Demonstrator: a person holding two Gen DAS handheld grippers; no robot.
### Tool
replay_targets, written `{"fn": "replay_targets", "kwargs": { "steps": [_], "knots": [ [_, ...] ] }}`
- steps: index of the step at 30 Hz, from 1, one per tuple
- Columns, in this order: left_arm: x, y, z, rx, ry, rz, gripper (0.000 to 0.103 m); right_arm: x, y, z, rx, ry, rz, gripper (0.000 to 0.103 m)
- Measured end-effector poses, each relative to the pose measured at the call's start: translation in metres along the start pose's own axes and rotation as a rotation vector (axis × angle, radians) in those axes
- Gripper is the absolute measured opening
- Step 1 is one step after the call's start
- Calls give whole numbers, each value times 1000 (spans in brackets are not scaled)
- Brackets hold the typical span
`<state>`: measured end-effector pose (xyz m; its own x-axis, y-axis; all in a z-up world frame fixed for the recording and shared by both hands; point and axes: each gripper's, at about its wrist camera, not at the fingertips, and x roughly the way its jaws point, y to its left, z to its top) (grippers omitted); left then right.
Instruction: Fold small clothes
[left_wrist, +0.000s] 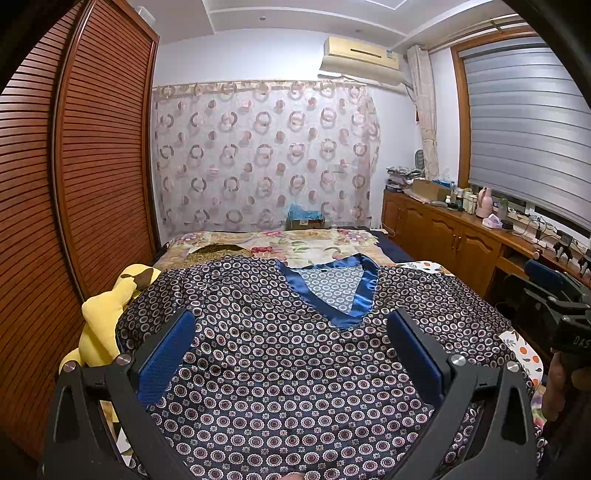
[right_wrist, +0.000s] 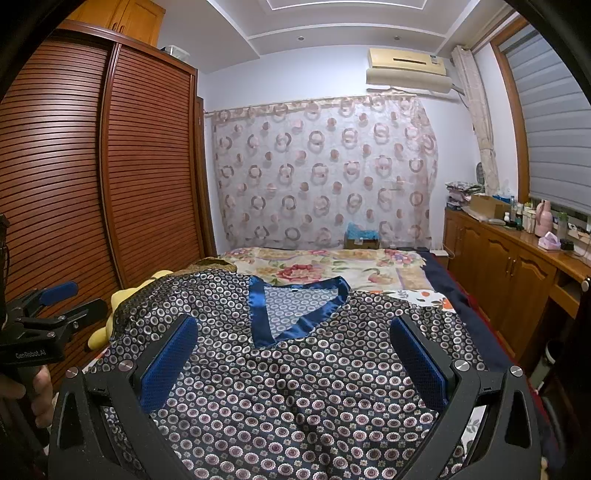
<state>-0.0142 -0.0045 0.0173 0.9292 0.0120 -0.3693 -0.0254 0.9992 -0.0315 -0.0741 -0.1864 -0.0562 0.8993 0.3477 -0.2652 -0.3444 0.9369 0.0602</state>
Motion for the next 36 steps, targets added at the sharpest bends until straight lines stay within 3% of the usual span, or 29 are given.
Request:
{"fn": "replay_targets", "kwargs": {
  "steps": [26, 36],
  "knots": [
    [0, -1, 0, 2, 5, 9, 103, 3, 1, -1, 1, 2, 6, 103],
    [15, 16, -11, 3, 39, 49, 103, 14, 4, -7, -6, 36, 64, 103]
  ]
}}
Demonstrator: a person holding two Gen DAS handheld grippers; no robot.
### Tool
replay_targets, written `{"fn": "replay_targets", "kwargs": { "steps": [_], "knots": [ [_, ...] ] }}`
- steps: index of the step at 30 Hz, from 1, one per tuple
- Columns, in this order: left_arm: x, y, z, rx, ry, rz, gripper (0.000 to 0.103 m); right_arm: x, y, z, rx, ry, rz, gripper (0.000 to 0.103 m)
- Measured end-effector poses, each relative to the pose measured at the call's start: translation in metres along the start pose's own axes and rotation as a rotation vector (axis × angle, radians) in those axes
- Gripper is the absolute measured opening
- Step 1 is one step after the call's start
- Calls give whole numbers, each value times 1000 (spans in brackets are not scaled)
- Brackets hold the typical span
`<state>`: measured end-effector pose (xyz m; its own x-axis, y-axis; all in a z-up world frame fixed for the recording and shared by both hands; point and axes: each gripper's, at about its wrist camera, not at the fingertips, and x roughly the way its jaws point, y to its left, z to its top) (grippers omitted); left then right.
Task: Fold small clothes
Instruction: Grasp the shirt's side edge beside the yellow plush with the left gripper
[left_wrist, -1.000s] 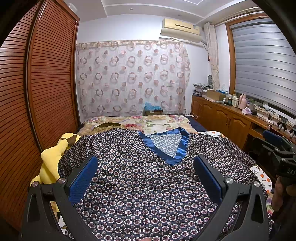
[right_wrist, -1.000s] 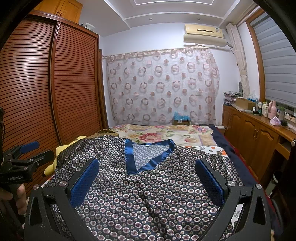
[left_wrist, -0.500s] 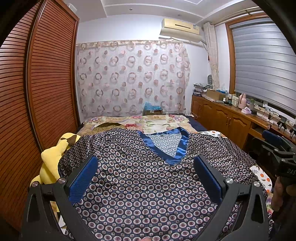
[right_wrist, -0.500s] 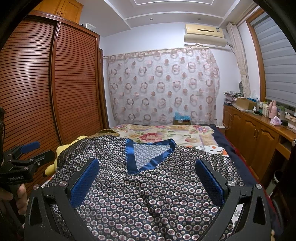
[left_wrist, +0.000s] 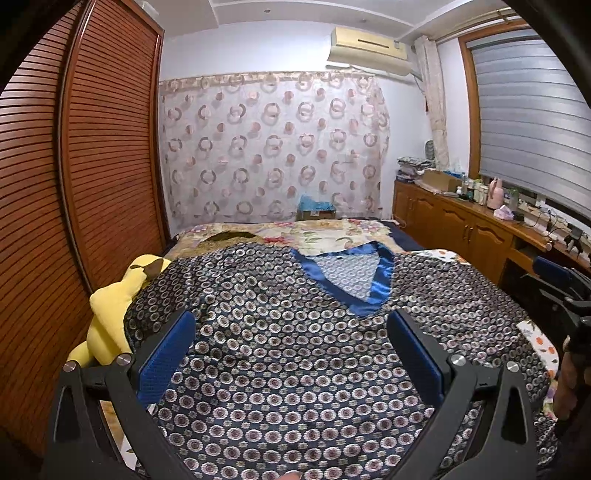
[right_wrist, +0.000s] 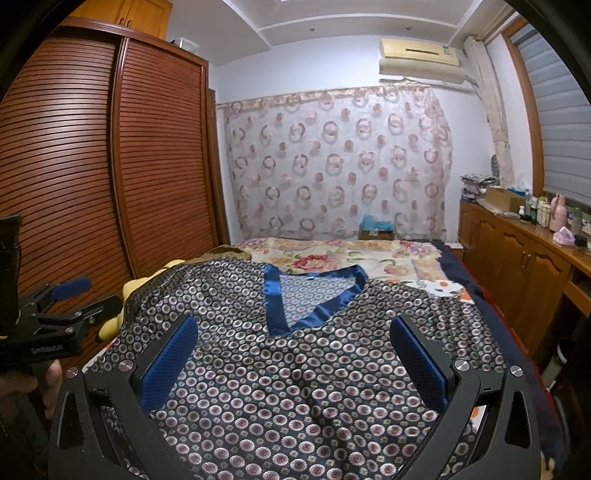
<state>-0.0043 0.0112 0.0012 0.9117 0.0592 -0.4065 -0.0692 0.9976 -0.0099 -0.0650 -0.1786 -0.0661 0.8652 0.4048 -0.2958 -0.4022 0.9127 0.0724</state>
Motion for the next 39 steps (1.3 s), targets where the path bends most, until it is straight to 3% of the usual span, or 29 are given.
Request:
{"fn": "replay_targets", "kwargs": {
  "steps": [7, 15, 19, 26, 31, 39],
  "knots": [
    [14, 24, -9, -13, 41, 2, 103, 15, 1, -4, -19, 42, 42, 103],
    [36, 77, -21, -53, 136, 9, 103, 49, -1, -18, -38, 167, 102, 103],
    [46, 106, -25, -71, 159, 39, 103, 66, 0, -21, -58, 220, 107, 103],
    [70, 147, -25, -125, 194, 13, 102, 86, 6, -23, -111, 275, 99, 103],
    [105, 170, -30, -160, 272, -6, 77, 98, 15, -26, -145, 289, 84, 102],
    [155, 184, -49, -205, 417, -52, 52, 112, 19, -36, -152, 311, 94, 102]
  ]
}}
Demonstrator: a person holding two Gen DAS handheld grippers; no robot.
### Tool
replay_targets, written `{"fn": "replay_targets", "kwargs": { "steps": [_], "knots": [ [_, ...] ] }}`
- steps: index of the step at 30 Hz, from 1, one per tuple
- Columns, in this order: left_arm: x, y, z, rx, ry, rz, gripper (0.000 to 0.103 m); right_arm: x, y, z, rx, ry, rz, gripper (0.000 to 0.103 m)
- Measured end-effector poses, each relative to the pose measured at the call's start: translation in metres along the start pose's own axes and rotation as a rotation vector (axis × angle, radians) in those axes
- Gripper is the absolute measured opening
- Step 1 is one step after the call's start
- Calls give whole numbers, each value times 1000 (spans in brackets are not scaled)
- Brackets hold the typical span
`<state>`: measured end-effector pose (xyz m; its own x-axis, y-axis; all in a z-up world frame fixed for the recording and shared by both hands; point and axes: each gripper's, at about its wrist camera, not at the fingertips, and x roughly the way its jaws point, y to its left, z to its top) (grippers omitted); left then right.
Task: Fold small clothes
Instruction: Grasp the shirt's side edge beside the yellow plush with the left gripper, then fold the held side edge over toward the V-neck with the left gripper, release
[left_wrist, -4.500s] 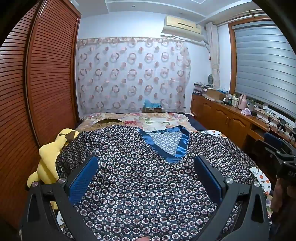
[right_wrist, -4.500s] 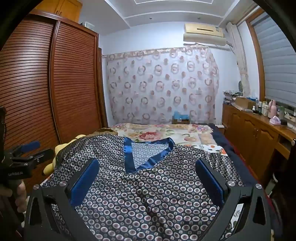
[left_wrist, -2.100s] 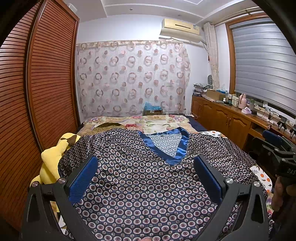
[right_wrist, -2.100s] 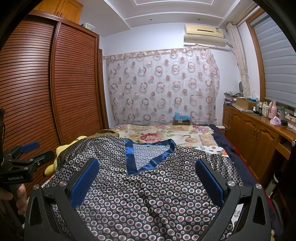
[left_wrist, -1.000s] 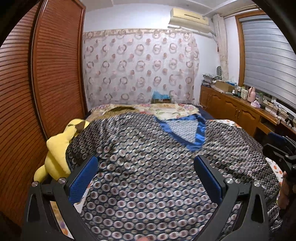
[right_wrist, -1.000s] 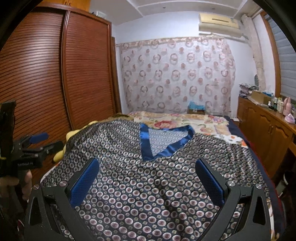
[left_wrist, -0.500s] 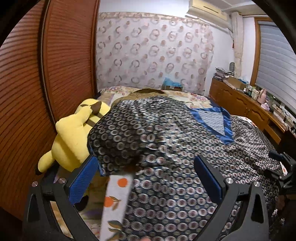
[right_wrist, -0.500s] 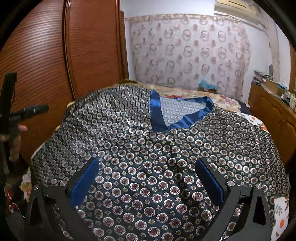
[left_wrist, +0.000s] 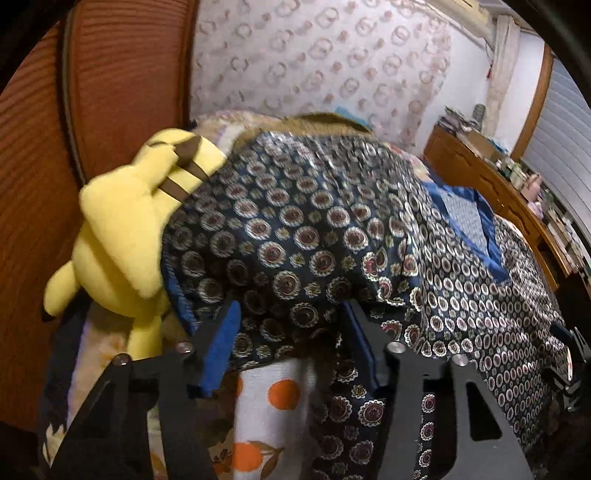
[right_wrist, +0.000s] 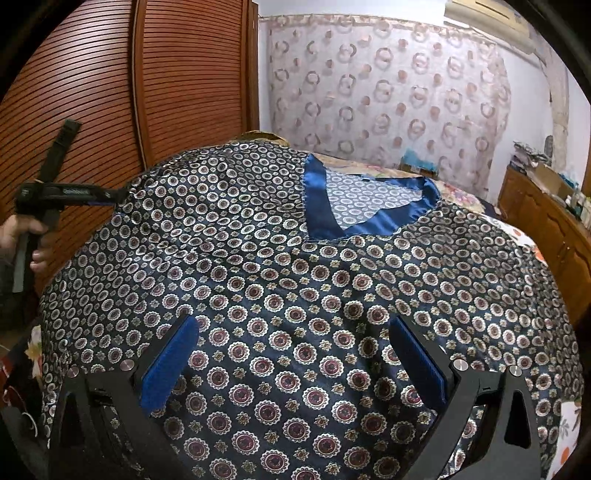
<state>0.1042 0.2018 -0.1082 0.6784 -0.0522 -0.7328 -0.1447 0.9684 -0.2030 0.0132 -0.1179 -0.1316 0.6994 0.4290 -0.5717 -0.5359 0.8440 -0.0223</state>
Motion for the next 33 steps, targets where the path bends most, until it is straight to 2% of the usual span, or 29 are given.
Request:
{"fn": "replay_targets", "kwargs": {
  "steps": [2, 4, 6, 9, 18, 21, 22, 23, 24, 25, 26, 31, 32, 33],
  "knots": [
    [5, 1, -1, -7, 19, -5, 39, -3, -3, -1, 13, 3, 5, 102],
    [8, 2, -2, -8, 25, -18, 18, -5, -5, -2, 21, 1, 7, 102],
    [11, 1, -3, 2, 42, -46, 5, -3, -7, -1, 20, -2, 7, 102],
    [11, -4, -6, 50, 36, 0, 1, -2, -4, -1, 15, -8, 9, 102],
    [-37, 2, 12, 48, -89, -25, 1, -4, -4, -4, 17, -17, 6, 102],
    [-43, 4, 18, 35, -127, -7, 4, -4, -3, -4, 18, -19, 6, 102],
    [-39, 5, 21, 27, -117, 0, 23, -4, -3, -4, 19, -19, 6, 102],
    [-35, 5, 23, 21, -106, 3, 37, -4, -4, -4, 19, -18, 5, 102],
    [-31, 5, 24, 18, -99, -1, 60, -3, -4, -4, 19, -17, 5, 102],
    [-26, 4, 26, 14, -92, -7, 76, -3, -3, -4, 18, -17, 5, 102],
    [-19, 5, 28, 6, -83, -10, 81, -3, -4, -4, 16, -17, 5, 102],
    [14, 12, 31, -68, -2, -31, 80, -3, -3, -4, 16, -17, 6, 102],
    [17, 12, 30, -73, 8, -36, 76, -3, -4, -4, 16, -17, 6, 102],
    [19, 10, 29, -64, 14, -42, 59, -3, -4, -4, 16, -17, 6, 102]
  ]
}}
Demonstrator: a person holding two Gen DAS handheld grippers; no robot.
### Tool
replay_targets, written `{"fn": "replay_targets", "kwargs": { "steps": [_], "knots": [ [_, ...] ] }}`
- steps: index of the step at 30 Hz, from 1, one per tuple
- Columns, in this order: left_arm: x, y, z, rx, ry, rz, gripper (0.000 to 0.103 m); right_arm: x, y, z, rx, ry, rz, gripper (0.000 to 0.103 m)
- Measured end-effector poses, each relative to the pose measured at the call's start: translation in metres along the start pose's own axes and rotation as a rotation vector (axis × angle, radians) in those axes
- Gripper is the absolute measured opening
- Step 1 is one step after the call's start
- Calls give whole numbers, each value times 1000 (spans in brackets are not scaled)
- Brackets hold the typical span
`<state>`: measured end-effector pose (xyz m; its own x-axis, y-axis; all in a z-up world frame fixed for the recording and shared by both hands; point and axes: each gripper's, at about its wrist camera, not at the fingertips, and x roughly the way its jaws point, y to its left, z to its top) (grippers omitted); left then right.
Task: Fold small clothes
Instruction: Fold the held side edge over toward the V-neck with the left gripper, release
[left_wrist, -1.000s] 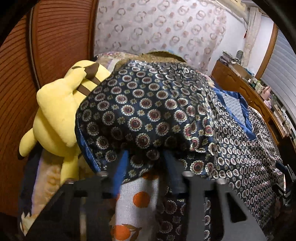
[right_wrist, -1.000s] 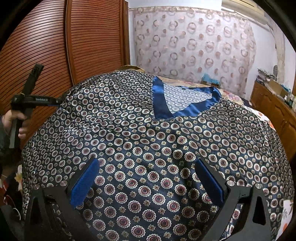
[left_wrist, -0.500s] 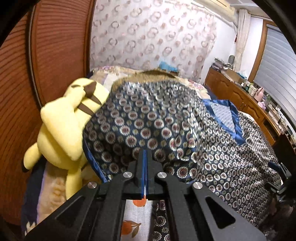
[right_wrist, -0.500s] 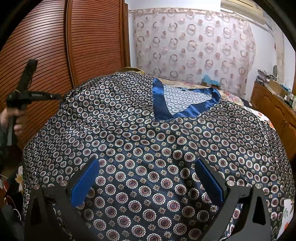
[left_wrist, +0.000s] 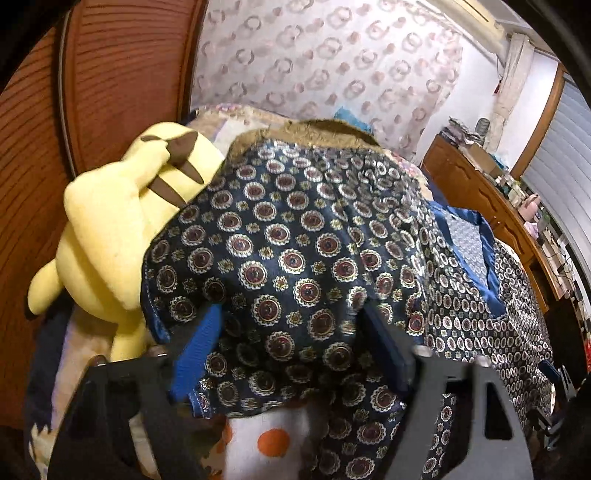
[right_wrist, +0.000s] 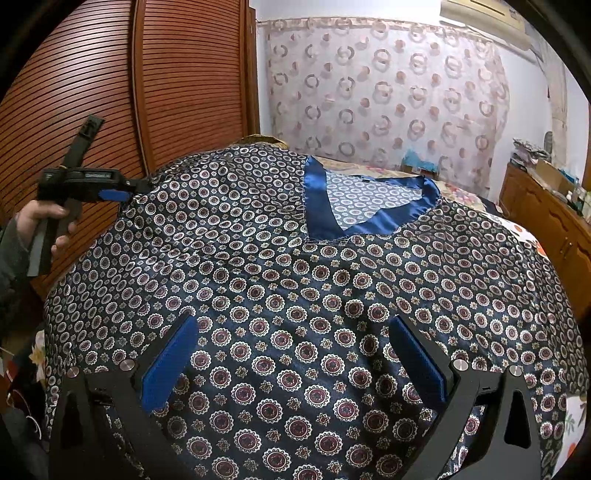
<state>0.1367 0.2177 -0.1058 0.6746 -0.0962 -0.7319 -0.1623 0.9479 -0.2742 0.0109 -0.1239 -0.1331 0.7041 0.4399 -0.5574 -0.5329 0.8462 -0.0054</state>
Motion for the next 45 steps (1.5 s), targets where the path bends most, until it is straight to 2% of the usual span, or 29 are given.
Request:
{"fn": "replay_targets", "kwargs": {
  "steps": [1, 2, 3, 4, 6, 8, 11, 22, 25, 28, 30, 32, 33, 34, 35, 37, 41, 45],
  "knots": [
    [1, -1, -1, 6, 6, -1, 43, 0, 0, 0, 0, 0, 0, 102],
    [2, -4, -1, 13, 12, 11, 35, 0, 0, 0, 0, -1, 0, 102],
    [0, -6, -2, 24, 8, 32, 19, 0, 0, 0, 0, -2, -1, 102],
    [-4, -9, -3, 44, -2, 59, 10, 0, 0, 0, -1, -3, 0, 102],
    [-14, -10, -3, 59, -29, 76, 8, 0, 0, 0, -1, -3, 1, 102],
    [-35, -17, -1, 78, -99, 114, 8, 0, 0, 0, -1, -4, 1, 102],
    [-55, -30, 4, 116, -154, 106, 2, 0, 0, 0, -1, -3, 0, 102],
    [-56, -105, 24, 271, -143, 12, 1, 0, 1, 0, -1, -4, 0, 102],
    [-59, -142, 22, 332, -143, -57, 1, 0, 0, -1, 1, -6, 3, 102],
    [-52, -182, 13, 412, -77, -127, 1, 0, 0, -1, 3, -7, 6, 102],
    [-52, -192, 7, 439, -73, -119, 2, 0, -2, -1, 4, -5, 9, 102],
    [-58, -192, -1, 449, -83, -105, 17, 0, -4, -2, 5, -3, 13, 102],
    [-62, -188, -2, 446, -94, -106, 37, 0, -4, -1, 6, -2, 15, 102],
    [-68, -183, -5, 437, -110, -112, 50, 1, -5, -1, 7, 0, 17, 102],
    [-75, -175, -8, 423, -126, -120, 55, 2, -6, -1, 8, 3, 19, 102],
    [-86, -157, -14, 388, -150, -114, 79, 2, -7, -1, 13, 5, 20, 102],
    [-104, -129, -30, 332, -218, -65, 81, 3, -8, 2, 10, 14, 39, 98],
    [-119, -98, -46, 254, -263, -23, 81, 8, -4, 12, -20, 31, 82, 81]
  ]
}}
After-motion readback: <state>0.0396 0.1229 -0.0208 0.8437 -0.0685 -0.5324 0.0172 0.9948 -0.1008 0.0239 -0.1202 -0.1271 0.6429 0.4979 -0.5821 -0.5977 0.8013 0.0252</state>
